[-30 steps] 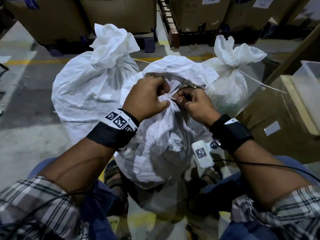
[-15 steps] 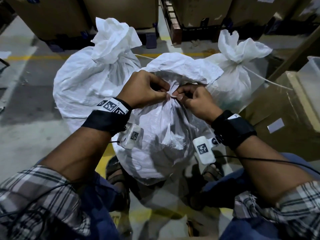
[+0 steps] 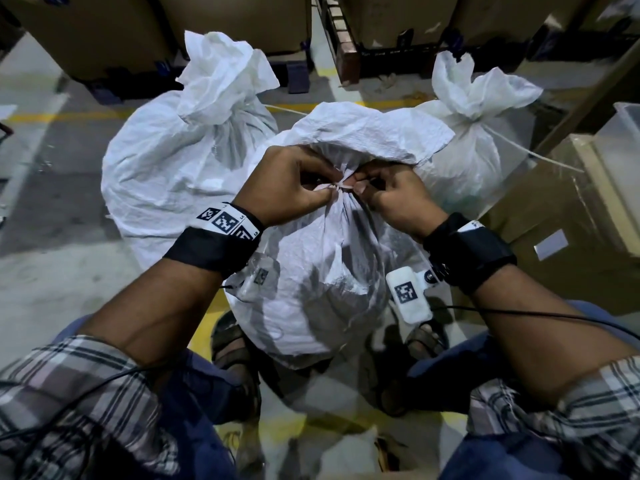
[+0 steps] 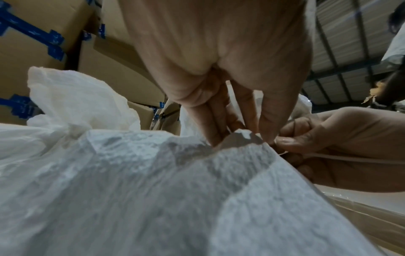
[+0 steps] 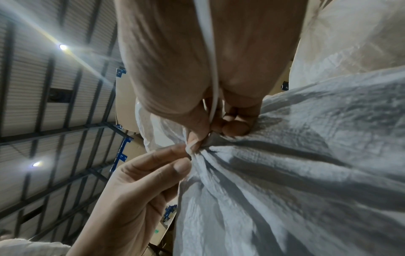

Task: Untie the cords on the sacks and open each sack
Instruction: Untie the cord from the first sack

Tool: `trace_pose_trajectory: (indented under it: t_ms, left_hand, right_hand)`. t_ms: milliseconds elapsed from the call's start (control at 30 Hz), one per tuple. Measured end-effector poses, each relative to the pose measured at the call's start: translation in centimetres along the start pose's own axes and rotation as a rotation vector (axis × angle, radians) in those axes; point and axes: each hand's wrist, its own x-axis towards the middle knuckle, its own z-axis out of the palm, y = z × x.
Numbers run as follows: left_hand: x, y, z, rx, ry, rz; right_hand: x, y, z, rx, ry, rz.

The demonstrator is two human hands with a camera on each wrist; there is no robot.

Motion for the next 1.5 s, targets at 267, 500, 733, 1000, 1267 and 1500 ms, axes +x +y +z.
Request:
trace_pose_trajectory:
  t_ms: [267,500,733,1000,1267,1500]
  left_hand:
    - [0.47,0.09,0.32,0.147,-0.101,-0.004]
    - [0.40,-0.26,-0.01,0.133,-0.136,-0.017]
    - [0.55,-0.43,-0.10,0.133,-0.167,-0.006]
    - [0.59,-0.37,-0.02,0.149,-0.153,0.009]
    - [0.13,0.13,0.02,0.178,-0.101,0.029]
    - [0.10,0.50,0.75,0.196,-0.073,-0.028]
  right_hand:
    - [-0.02,0.86,0.43,0.005,-0.021,0.027]
    - [-0.02,0.59,0.43,-0.038,-0.055,0.020]
    - [-0.08,0.28,0.23,-0.092,-0.072,0.050]
    - [-0.15,0.16,0.04,-0.109,-0.073,0.060]
    - [-0.11,0.28,-0.04,-0.123,-0.073,0.072]
    - [-0.12,-0.02,-0.35,-0.232,-0.116,0.037]
